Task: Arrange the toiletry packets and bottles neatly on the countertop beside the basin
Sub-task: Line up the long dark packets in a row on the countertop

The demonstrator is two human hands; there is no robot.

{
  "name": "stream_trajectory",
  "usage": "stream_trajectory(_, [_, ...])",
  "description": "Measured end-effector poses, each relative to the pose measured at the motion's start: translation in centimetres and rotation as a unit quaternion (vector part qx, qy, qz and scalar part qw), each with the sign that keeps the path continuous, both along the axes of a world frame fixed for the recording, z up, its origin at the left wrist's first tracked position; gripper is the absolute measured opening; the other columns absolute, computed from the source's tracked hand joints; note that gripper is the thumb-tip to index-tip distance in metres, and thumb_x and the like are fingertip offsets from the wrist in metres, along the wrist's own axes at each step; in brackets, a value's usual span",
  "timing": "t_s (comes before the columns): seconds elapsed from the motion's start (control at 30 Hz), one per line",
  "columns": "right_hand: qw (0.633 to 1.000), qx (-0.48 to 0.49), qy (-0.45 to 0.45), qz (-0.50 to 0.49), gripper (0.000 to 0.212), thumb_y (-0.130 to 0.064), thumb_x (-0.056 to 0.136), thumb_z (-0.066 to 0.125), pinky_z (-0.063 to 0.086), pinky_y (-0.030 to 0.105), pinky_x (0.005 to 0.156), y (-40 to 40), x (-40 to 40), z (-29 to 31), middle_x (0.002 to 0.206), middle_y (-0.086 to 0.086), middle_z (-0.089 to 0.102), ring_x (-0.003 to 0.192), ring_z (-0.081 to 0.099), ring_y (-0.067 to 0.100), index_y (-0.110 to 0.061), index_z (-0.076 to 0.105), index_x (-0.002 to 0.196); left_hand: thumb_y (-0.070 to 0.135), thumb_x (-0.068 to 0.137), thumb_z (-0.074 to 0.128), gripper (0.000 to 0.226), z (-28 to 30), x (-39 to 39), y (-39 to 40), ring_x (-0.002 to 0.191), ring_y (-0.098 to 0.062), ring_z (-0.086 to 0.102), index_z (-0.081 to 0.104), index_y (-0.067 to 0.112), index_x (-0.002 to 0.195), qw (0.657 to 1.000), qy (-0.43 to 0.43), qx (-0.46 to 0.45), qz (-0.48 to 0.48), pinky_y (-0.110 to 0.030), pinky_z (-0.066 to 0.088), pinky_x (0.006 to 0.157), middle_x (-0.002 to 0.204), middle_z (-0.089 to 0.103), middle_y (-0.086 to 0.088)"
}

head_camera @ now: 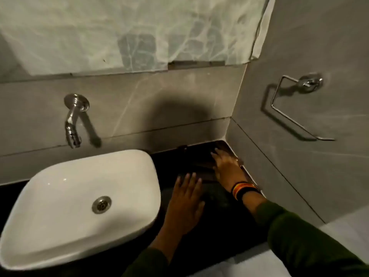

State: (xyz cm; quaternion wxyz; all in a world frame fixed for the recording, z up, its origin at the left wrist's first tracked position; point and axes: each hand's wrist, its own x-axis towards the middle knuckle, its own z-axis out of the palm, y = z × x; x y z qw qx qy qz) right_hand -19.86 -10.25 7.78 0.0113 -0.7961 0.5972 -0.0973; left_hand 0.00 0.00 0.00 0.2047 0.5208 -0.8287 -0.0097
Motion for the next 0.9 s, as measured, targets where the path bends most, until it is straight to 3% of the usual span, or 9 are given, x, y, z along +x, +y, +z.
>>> stream_trajectory(0.2, [0.987, 0.157, -0.024, 0.026, 0.056, -0.013, 0.09, 0.053, 0.035, 0.04, 0.116, -1.4, -1.2, -7.2, 0.152, 0.006, 0.045, 0.14, 0.042, 0.027, -0.018, 0.046, 0.145, 0.047, 0.109, 0.047, 0.07, -8.5, -0.2, 4.5, 0.164, -0.035, 0.031, 0.04, 0.011, 0.168, 0.996, -0.029, 0.084, -0.007, -0.056, 0.016, 0.131, 0.178, 0.029, -0.012])
stream_trajectory(0.37, [0.978, 0.197, 0.016, 0.07, 0.061, -0.015, 0.086, 0.061, 0.034, 0.044, 0.116, -3.8, -1.1, -10.3, 0.152, 0.011, 0.045, 0.14, 0.042, 0.031, -0.016, 0.045, 0.145, 0.047, 0.109, 0.05, 0.07, -10.2, 0.0, 4.9, 0.166, -0.033, 0.026, 0.037, 0.014, 0.17, 0.991, -0.063, 0.115, -0.011, -0.054, 0.014, 0.132, 0.18, 0.025, -0.01])
stream_trajectory(0.57, [0.982, 0.163, 0.047, 0.085, 0.058, -0.019, 0.084, 0.061, 0.038, 0.047, 0.11, -4.6, -1.2, -11.3, 0.146, 0.01, 0.048, 0.133, 0.044, 0.034, -0.018, 0.049, 0.141, 0.048, 0.11, 0.048, 0.073, -10.1, 0.3, 4.5, 0.169, -0.029, 0.014, 0.03, 0.017, 0.173, 0.989, -0.049, 0.141, -0.01, -0.054, 0.011, 0.136, 0.183, 0.018, -0.006])
stream_trajectory(0.7, [0.984, 0.16, 0.062, 0.045, 0.059, -0.014, 0.086, 0.06, 0.036, 0.049, 0.11, -3.3, -0.9, -10.6, 0.148, 0.009, 0.045, 0.136, 0.042, 0.033, -0.019, 0.045, 0.143, 0.05, 0.11, 0.046, 0.074, -10.2, 0.5, 4.4, 0.169, -0.03, 0.013, 0.028, 0.017, 0.173, 0.987, -0.048, 0.154, -0.023, -0.056, 0.013, 0.135, 0.183, 0.017, -0.007])
stream_trajectory(0.8, [0.986, 0.152, 0.067, -0.003, 0.053, -0.013, 0.086, 0.06, 0.043, 0.046, 0.101, -0.7, -0.7, -10.3, 0.132, 0.014, 0.053, 0.121, 0.053, 0.036, -0.017, 0.048, 0.138, 0.05, 0.108, 0.045, 0.074, -10.3, 0.7, 4.3, 0.169, -0.032, 0.016, 0.031, 0.014, 0.172, 0.986, -0.039, 0.154, -0.041, -0.058, 0.018, 0.132, 0.181, 0.022, -0.009])
stream_trajectory(0.9, [0.981, 0.176, 0.008, -0.079, 0.052, -0.019, 0.083, 0.065, 0.045, 0.044, 0.098, 2.5, -0.6, -9.7, 0.127, 0.014, 0.052, 0.115, 0.053, 0.035, -0.015, 0.051, 0.132, 0.05, 0.109, 0.041, 0.072, -10.6, 2.0, 4.3, 0.168, -0.032, 0.019, 0.034, 0.013, 0.171, 0.983, -0.042, 0.145, -0.102, -0.059, 0.022, 0.132, 0.181, 0.024, -0.011])
